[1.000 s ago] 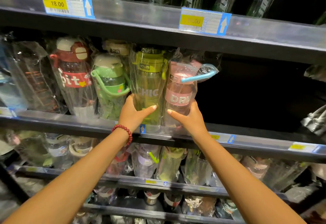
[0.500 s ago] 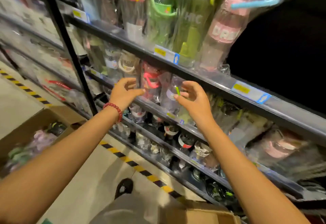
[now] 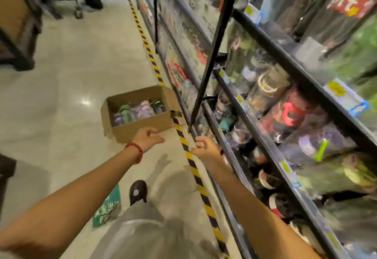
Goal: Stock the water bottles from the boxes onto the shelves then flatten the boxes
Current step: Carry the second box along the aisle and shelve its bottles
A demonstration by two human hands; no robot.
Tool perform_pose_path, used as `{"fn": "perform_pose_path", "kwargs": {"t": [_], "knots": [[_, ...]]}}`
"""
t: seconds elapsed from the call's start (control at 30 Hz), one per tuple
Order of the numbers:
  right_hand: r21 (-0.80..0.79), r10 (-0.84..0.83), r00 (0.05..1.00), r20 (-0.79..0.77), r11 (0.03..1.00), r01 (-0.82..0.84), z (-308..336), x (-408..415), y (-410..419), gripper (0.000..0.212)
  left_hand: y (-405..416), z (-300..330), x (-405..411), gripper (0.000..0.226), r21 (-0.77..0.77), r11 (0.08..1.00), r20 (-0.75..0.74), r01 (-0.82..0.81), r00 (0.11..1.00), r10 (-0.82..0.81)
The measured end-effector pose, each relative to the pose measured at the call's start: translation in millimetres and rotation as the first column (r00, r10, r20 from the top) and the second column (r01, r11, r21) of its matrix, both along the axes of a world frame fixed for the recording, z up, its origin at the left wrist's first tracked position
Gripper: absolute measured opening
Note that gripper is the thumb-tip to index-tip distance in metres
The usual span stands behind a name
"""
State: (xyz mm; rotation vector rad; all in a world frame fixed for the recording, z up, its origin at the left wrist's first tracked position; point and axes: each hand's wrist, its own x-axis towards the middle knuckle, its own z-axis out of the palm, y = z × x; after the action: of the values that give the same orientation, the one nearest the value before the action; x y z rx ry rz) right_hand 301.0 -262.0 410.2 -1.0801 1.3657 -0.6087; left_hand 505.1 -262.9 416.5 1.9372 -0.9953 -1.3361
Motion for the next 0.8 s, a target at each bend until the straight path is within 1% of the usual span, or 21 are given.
{"fn": "perform_pose_path", "kwargs": {"t": [0.03,0.17,0.3,0.43,0.53,0.63,0.8], "knots": [[-0.001,0.017,1.0,0.001,1.0,-0.017,-4,14,-10,0.054,-1,-3,14,0.046,0.016,0.999,-0.001,-0.043,0.999,0.043],[-0.006,0.119,0.987,-0.105,0.993,-0.12,-9,71,-58,0.04,-21,-13,74,0.05,0.042,0.982,0.018,-0.186,0.983,0.185],[-0.004,0.209,0.963,-0.169,0.977,-0.212,-12,132,-114,0.044,-56,-12,134,0.046,0.041,0.953,0.023,-0.299,0.954,0.298],[-0.006,0.25,0.948,-0.198,0.967,-0.256,-17,191,-161,0.047,-93,-14,190,0.039,0.067,0.94,-0.013,-0.334,0.942,0.336],[-0.005,0.257,0.945,-0.204,0.965,-0.263,-20,224,-192,0.044,-124,-17,224,0.033,0.1,0.928,-0.058,-0.359,0.929,0.366],[0.013,0.249,0.943,-0.22,0.968,-0.252,-27,245,-224,0.042,-153,-24,250,0.042,0.126,0.928,-0.043,-0.351,0.932,0.359],[0.088,0.267,0.934,-0.24,0.964,-0.252,-43,259,-278,0.038,-207,-43,268,0.041,0.21,0.911,-0.063,-0.354,0.925,0.374]]}}
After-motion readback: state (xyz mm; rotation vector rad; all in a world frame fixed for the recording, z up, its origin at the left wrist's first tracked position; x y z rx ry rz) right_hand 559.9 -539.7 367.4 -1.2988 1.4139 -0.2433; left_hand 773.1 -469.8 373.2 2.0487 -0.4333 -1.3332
